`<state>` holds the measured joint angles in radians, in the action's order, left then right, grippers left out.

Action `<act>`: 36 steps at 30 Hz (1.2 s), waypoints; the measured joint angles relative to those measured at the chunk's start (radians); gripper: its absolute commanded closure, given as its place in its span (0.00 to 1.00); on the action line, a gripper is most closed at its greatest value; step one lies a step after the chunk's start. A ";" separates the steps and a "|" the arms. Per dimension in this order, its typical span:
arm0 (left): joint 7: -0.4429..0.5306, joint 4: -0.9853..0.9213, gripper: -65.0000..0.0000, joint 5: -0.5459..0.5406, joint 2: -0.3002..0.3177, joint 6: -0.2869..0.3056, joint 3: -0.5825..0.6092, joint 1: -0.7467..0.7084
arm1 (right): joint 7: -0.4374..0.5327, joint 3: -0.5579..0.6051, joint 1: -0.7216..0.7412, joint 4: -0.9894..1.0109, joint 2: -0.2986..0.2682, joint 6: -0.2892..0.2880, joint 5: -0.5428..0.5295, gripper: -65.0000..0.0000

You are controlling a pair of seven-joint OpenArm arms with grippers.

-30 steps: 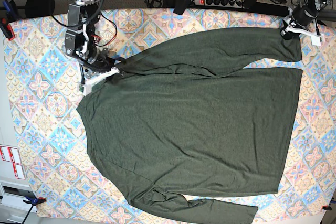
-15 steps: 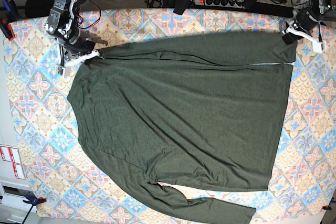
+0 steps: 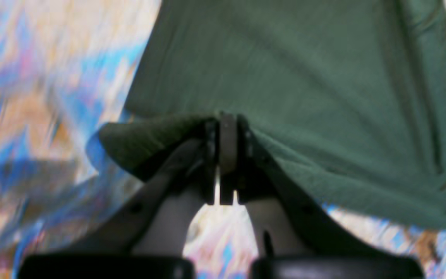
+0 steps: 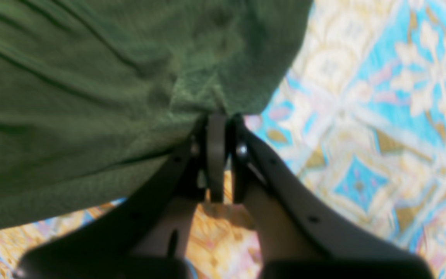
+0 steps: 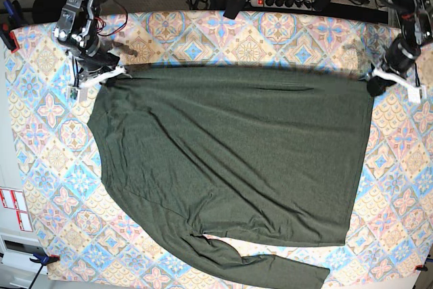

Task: Fold the T-shirt properly
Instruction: 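Lift the shoulder edge and pull it taut between both grippers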

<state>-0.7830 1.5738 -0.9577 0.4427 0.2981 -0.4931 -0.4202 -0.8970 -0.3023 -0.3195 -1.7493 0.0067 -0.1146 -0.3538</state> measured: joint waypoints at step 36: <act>-0.067 -0.161 0.86 0.354 -0.107 -0.006 0.079 0.308 | 0.026 -0.003 0.203 0.159 -0.002 0.006 0.005 0.98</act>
<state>-0.8497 1.4124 -0.6033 0.3355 0.2920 -0.4145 -0.1120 -0.8707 -0.3050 -0.1162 -1.5906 0.0051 -0.1089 -0.3489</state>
